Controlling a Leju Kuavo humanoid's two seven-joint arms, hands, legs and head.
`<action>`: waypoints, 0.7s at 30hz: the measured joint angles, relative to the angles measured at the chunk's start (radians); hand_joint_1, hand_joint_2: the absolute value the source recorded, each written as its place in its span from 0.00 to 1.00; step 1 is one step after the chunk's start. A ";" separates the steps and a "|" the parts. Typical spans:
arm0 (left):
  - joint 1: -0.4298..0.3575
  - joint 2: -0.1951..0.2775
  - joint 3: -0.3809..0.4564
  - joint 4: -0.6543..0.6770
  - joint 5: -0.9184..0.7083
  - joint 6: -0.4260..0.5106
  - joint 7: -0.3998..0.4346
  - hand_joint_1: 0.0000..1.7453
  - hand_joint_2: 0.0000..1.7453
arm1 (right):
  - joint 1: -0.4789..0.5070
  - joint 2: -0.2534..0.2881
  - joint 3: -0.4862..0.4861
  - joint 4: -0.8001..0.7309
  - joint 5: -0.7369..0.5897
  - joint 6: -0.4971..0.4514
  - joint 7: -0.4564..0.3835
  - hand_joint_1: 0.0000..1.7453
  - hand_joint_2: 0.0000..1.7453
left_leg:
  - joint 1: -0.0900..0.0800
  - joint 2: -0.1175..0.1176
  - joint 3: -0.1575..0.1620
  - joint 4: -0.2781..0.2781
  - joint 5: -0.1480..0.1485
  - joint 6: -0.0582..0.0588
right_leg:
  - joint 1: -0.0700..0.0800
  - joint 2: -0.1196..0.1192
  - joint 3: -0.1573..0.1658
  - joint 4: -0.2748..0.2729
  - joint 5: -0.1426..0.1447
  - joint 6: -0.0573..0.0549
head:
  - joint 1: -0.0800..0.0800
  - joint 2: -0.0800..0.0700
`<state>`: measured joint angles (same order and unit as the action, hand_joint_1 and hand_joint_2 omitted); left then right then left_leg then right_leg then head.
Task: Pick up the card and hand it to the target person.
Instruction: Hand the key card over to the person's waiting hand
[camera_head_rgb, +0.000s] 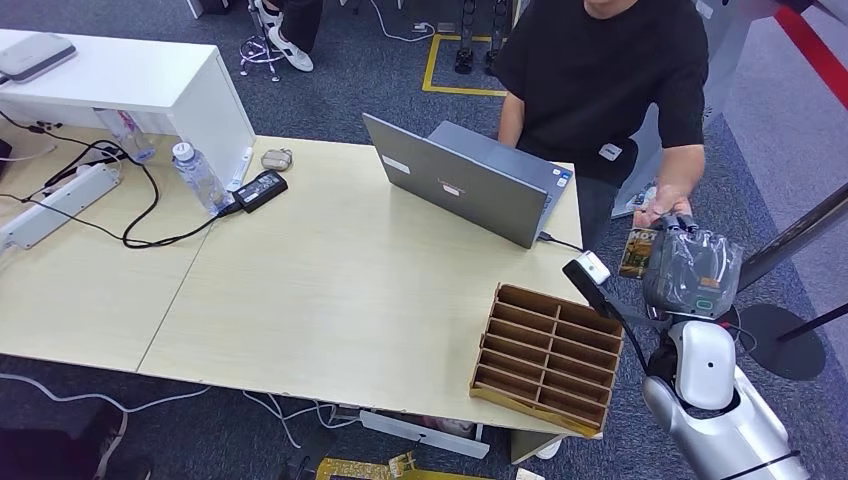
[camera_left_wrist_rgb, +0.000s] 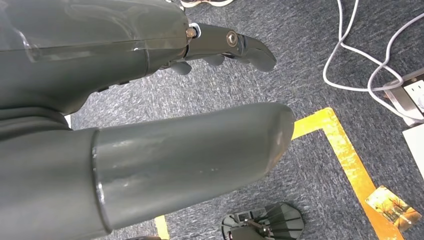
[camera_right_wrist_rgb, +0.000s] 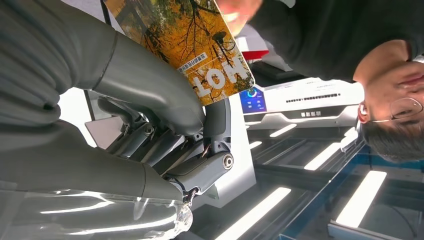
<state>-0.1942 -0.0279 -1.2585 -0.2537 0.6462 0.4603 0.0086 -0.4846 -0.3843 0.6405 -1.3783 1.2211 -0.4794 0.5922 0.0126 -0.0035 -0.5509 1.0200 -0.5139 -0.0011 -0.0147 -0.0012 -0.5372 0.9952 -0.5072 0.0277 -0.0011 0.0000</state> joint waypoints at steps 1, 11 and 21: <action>0.000 0.000 0.000 0.000 0.000 0.000 0.000 0.00 0.00 | 0.000 0.000 0.000 0.000 0.000 0.000 0.001 1.00 1.00 | 0.000 0.000 0.000 0.000 0.000 0.000 | 0.000 0.000 0.000 0.000 0.000 0.000 | 0.000 0.000; 0.000 0.000 0.000 0.000 0.000 0.000 0.000 0.00 0.00 | 0.000 0.002 0.000 0.000 0.004 -0.001 0.008 1.00 1.00 | 0.000 0.000 0.000 0.000 0.000 0.000 | 0.000 0.000 0.000 0.000 0.000 0.000 | 0.000 0.000; 0.000 0.000 -0.001 0.000 0.000 0.000 0.000 0.00 0.00 | -0.001 0.003 0.000 0.000 0.004 -0.002 0.013 0.70 1.00 | 0.000 0.000 0.000 0.000 0.000 0.000 | 0.000 0.000 0.000 0.000 0.000 0.000 | 0.000 0.000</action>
<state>-0.1943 -0.0275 -1.2592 -0.2537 0.6462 0.4604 0.0084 -0.4860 -0.3811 0.6401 -1.3779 1.2253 -0.4813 0.6048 0.0125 -0.0035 -0.5509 1.0201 -0.5139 -0.0011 -0.0147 -0.0012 -0.5373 0.9951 -0.5072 0.0277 -0.0011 0.0000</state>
